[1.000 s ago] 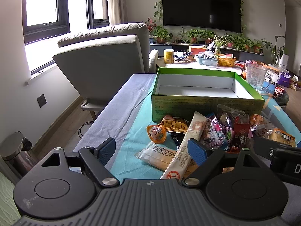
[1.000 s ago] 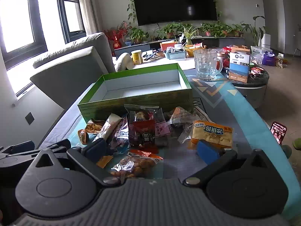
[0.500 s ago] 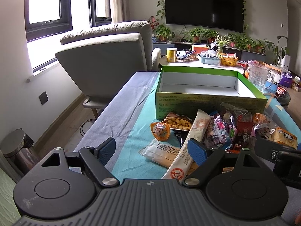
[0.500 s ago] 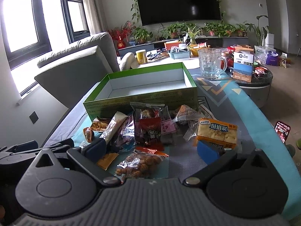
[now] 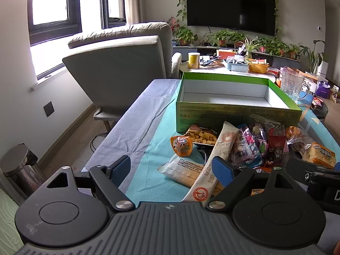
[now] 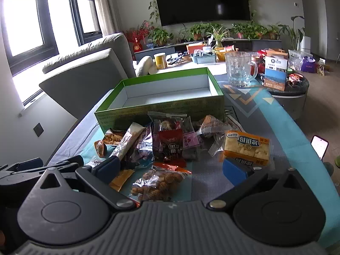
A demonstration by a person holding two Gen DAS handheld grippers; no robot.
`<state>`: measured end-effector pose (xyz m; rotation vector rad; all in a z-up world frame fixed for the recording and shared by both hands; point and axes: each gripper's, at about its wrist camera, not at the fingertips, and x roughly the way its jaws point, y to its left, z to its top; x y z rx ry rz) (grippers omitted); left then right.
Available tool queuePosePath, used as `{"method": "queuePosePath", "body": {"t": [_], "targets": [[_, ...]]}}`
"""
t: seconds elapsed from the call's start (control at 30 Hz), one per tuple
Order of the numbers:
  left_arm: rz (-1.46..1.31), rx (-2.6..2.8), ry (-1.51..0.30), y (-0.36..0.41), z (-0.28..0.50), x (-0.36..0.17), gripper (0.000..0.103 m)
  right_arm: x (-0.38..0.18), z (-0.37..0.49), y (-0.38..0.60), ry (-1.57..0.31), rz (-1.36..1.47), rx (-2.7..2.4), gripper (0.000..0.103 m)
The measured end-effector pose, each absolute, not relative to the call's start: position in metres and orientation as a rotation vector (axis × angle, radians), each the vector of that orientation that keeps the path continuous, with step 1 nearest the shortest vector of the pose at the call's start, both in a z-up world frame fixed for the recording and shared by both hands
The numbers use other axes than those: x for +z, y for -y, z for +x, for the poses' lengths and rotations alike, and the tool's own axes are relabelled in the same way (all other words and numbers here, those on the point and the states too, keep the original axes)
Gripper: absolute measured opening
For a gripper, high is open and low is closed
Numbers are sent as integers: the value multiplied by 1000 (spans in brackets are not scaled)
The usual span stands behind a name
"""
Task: Organize snacks
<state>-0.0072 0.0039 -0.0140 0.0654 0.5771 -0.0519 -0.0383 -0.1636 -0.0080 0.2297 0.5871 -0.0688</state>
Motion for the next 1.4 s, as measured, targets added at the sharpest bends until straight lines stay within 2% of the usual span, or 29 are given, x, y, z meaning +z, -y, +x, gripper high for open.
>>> {"method": "queuePosePath", "body": {"t": [1.1, 1.4], "targets": [[63, -39, -594, -5, -7, -15, 83, -8, -38, 164, -604, 226, -67, 40], [15, 23, -590, -26, 0, -13, 83, -9, -38, 163, -609, 211, -60, 40]]}}
